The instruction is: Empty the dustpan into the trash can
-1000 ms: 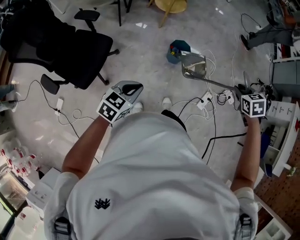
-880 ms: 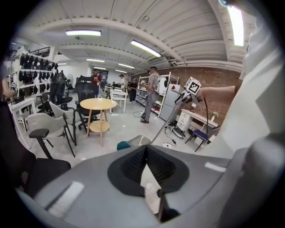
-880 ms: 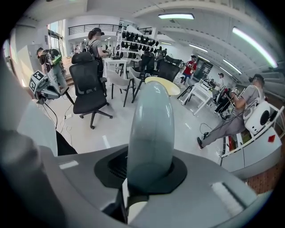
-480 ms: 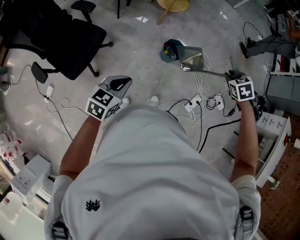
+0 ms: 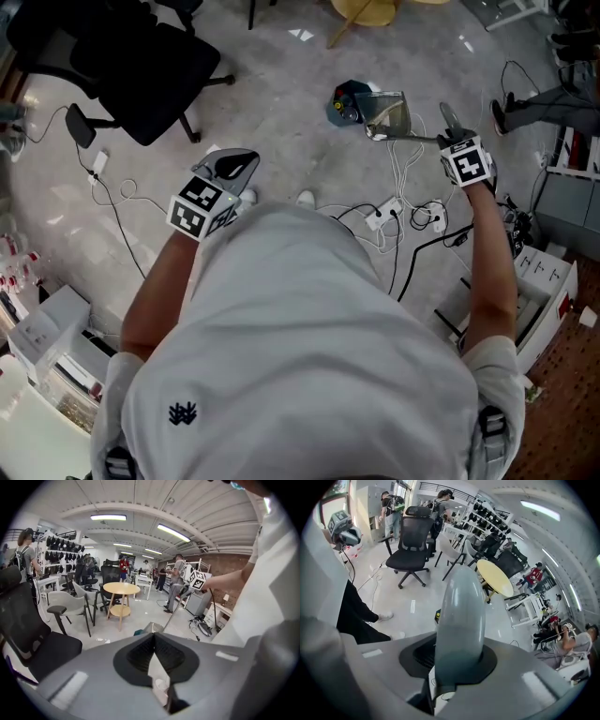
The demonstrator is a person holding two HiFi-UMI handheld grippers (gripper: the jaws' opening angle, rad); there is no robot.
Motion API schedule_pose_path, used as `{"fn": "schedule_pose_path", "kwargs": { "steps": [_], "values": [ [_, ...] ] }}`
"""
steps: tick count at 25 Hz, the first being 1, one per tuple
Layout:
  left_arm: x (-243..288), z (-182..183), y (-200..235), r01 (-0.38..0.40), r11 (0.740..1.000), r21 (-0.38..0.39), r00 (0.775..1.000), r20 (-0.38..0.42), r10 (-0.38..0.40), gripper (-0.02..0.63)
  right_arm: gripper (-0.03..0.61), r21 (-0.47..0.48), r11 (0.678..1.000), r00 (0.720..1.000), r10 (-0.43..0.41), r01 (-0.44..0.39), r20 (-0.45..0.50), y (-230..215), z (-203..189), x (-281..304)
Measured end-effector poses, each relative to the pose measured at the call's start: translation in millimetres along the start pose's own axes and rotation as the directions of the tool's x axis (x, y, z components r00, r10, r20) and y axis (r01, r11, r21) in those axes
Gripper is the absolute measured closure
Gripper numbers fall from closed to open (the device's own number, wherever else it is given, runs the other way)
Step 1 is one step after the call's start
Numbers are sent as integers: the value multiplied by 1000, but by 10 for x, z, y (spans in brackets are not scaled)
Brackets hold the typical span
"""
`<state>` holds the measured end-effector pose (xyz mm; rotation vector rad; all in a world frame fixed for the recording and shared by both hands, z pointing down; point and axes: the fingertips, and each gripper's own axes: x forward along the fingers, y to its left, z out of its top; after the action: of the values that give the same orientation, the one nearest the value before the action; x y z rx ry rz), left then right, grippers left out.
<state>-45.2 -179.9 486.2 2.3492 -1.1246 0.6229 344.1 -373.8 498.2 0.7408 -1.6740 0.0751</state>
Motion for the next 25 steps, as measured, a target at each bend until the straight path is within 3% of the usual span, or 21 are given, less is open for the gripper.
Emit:
{"fn": "schedule_pose_path", "kwargs": {
  "steps": [5, 13, 22, 25],
  "values": [
    [8, -16, 16, -28, 999, -23, 1000, -1, 28, 558, 494, -168, 986, 999, 18, -25, -41, 100, 146, 209],
    [-24, -72, 24, -53, 997, -48, 999, -2, 53, 558, 494, -370, 928, 997, 20, -49, -80, 264, 315, 431],
    [-152, -209, 72, -76, 994, -80, 997, 11, 77, 558, 494, -636, 770, 992, -33, -54, -124, 657, 500, 519],
    [-226, -287, 103, -82, 992, -92, 996, 11, 83, 558, 494, -712, 699, 986, -70, -61, -153, 747, 512, 569]
  ]
}}
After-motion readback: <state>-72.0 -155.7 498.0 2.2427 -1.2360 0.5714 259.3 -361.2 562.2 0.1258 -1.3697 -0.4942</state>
